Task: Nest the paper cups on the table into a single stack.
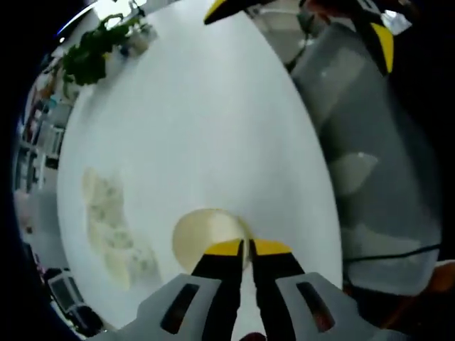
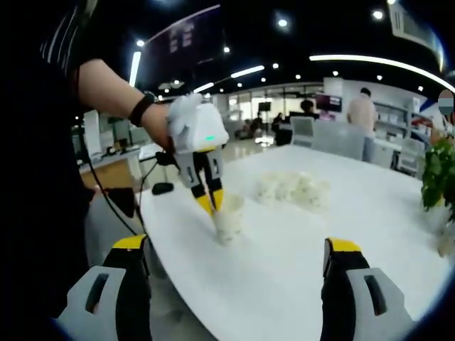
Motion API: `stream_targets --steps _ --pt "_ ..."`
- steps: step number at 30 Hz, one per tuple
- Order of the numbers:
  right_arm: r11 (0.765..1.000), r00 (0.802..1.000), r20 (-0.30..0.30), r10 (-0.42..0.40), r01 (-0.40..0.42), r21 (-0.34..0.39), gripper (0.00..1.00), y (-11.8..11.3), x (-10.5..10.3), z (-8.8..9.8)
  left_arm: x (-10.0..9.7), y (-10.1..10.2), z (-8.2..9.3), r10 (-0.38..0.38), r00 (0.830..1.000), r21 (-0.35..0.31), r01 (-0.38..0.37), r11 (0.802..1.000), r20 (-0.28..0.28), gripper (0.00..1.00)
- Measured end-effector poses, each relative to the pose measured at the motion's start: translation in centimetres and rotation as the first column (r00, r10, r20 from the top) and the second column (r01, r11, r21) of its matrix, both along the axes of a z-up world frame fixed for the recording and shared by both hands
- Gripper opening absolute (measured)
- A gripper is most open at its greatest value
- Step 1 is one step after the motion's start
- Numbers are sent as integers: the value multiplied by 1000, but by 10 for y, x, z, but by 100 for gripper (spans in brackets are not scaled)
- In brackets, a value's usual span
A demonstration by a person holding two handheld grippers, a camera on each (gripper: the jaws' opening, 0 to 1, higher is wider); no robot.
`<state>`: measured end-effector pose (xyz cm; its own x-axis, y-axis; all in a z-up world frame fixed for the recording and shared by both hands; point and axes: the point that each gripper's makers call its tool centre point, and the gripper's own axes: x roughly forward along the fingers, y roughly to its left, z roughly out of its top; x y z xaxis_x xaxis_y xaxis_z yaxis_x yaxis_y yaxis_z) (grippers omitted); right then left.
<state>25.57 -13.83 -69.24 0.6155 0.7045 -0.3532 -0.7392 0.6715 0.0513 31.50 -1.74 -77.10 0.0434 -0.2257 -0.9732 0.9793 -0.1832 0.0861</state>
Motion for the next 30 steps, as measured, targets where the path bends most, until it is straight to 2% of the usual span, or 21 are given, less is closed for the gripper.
stream_targets --steps 2,3,5,11,12,14,16,17,19,23,25,26,28,30 --pt "1000 1000 0 1 -1 2 100 0 0 0 -1 -2 -1 7 1000 -21 -7 1000 -11 12" --pt "1000 1000 -2 1 -1 3 100 0 0 -1 -1 -4 0 38 999 -41 -39 998 -21 14" --pt "1000 1000 -8 1 -1 1 100 0 0 -2 -2 -5 2 59 998 -54 -61 997 -35 15" --pt "1000 1000 -5 10 -10 -16 100 1 2 -3 -2 1 6 91 996 -77 -92 993 -19 18" --pt "1000 1000 -6 10 -10 -14 100 1 3 -2 -3 0 8 122 992 -110 -124 986 -28 19" --pt "1000 1000 -9 6 -6 -15 100 1 5 -2 -3 -5 13 190 980 -175 -196 965 -51 21" --pt "1000 1000 -12 0 -1 -17 100 0 8 -3 -3 -8 18 256 963 -238 -270 933 -87 22" --pt "1000 1000 -17 -1 0 -19 100 0 9 -3 -2 -9 21 269 959 -262 -283 923 -86 23" --pt "1000 1000 -17 1 -1 -20 100 1 11 -3 -1 -7 25 277 958 -278 -287 917 -74 23" --pt "999 1000 -25 6 -7 -33 100 1 14 -5 3 -7 38 327 942 -346 -333 877 -77 24" --pt "999 1000 -28 9 -10 -34 100 2 15 -5 6 -9 46 355 931 -397 -359 845 -87 27" --pt "999 1000 -28 11 -11 -34 100 2 16 -4 6 -7 49 366 927 -401 -368 839 -87 28" --pt "999 999 -28 15 -16 -35 100 3 17 -3 6 -9 57 395 911 -441 -403 802 -115 30" --pt "999 999 -29 18 -20 -43 100 4 18 -4 7 -5 63 410 906 -461 -412 786 -111 30"
